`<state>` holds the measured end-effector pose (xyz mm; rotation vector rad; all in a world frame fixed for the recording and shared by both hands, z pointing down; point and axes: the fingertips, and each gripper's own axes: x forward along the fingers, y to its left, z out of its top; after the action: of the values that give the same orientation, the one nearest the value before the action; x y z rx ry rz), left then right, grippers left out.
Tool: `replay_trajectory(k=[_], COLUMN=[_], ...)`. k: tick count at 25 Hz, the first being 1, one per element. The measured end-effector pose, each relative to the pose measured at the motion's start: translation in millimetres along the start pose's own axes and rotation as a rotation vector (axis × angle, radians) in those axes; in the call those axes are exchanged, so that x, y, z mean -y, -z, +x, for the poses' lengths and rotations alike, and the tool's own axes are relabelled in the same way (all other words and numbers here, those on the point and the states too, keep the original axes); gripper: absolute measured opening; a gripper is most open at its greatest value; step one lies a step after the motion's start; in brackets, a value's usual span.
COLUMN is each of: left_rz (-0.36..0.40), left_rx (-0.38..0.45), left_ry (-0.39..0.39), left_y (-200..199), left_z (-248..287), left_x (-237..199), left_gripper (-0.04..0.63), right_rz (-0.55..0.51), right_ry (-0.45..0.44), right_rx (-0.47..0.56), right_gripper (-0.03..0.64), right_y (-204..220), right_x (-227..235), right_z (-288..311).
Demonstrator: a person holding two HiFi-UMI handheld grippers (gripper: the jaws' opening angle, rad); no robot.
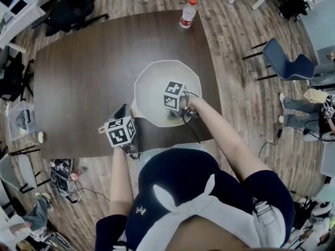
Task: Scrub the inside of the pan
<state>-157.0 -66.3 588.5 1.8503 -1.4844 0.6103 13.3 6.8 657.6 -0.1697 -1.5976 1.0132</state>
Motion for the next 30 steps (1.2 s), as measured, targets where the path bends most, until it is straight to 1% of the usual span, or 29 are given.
replay_trajectory(k=[4, 8, 11, 16, 22, 24, 30], left_rz=[0.000, -0.006, -0.016, -0.013, -0.023, -0.023, -0.031], left_rx=[0.001, -0.001, 0.000, -0.003, -0.004, -0.005, -0.010], left_ry=[-0.002, -0.001, 0.005, -0.002, 0.000, 0.000, 0.006], left_y=[0.9, 0.5, -1.8, 0.6, 0.5, 0.4, -1.6], left_z=[0.6, 0.4, -0.4, 0.8, 0.5, 0.7, 2.9], left_x=[-0.8, -0.7, -0.9, -1.9, -2.9, -2.7, -3.2], left_gripper=[0.003, 0.003, 0.003, 0.003, 0.003, 0.003, 0.003], right_rz=[-0.012, -0.078, -0.131, -0.200, -0.222, -0.252, -0.369], right_ry=[-0.029, -0.048, -0.036, 0.018, 0.069, 0.108, 0.265], right_rx=[0.064, 0.139, 0.183, 0.218, 0.289, 0.309, 0.377], right_gripper=[0.046, 0.046, 0.046, 0.046, 0.046, 0.046, 0.046], right_y=[-12.5, -27.6, -37.7, -45.9, -61.4, -67.2, -88.5], right_x=[-7.1, -17.1, -22.0, -21.6, -20.7, -19.6, -15.2], right_z=[3.3, 3.7, 2.3, 4.2, 2.5, 1.6, -4.8])
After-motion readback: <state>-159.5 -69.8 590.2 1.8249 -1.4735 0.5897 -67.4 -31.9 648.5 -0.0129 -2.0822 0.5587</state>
